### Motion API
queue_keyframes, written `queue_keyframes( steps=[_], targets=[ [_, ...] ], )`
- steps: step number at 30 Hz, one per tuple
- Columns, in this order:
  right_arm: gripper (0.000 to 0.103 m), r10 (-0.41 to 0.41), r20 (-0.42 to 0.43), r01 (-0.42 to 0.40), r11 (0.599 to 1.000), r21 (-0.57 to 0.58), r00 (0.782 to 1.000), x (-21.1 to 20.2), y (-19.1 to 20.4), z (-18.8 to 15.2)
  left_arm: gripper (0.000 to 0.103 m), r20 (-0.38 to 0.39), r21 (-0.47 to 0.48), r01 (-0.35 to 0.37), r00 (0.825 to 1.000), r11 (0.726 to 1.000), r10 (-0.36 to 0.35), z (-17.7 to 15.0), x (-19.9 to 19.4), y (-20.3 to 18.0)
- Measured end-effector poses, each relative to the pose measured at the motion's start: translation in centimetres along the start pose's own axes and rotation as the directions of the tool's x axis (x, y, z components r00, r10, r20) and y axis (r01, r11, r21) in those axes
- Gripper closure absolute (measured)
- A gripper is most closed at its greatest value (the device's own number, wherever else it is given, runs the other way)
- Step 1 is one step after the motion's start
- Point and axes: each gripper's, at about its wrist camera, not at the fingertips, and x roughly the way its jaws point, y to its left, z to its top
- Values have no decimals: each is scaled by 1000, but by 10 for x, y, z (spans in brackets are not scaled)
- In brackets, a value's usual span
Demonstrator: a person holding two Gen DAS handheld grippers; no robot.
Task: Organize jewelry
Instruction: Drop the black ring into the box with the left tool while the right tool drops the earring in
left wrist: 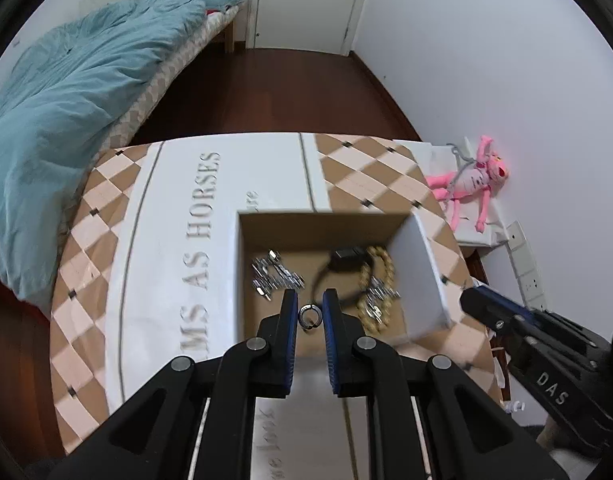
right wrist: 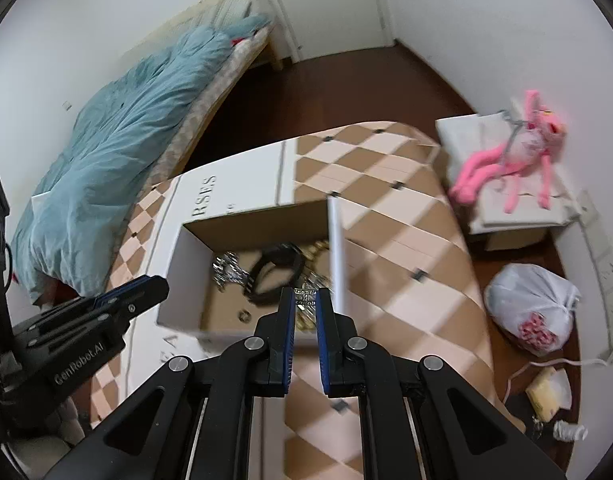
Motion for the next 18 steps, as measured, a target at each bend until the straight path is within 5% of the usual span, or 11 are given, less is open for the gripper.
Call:
queue_keyframes(
  steps=[11, 13, 15, 18],
  targets=[
    [92, -31, -217, 31, 1000, -5, 976, 67, 3, 48, 88, -123, -56, -42, 992, 998, 35, 39, 29, 27],
    [89, -44, -222, 45, 999, -4, 974, 67, 2, 53, 77, -125, -55, -53, 991, 997, 46, 42, 29, 28],
    [79, -54, -216, 55, 999, -4, 975, 65, 1, 55, 45, -115, -58, -77, 991, 995, 70, 43, 27, 30],
    [66, -77, -208, 76, 997, -13, 975, 61, 1, 58, 32, -99, -62, -110, 990, 992, 104, 44, 22, 35]
  ],
)
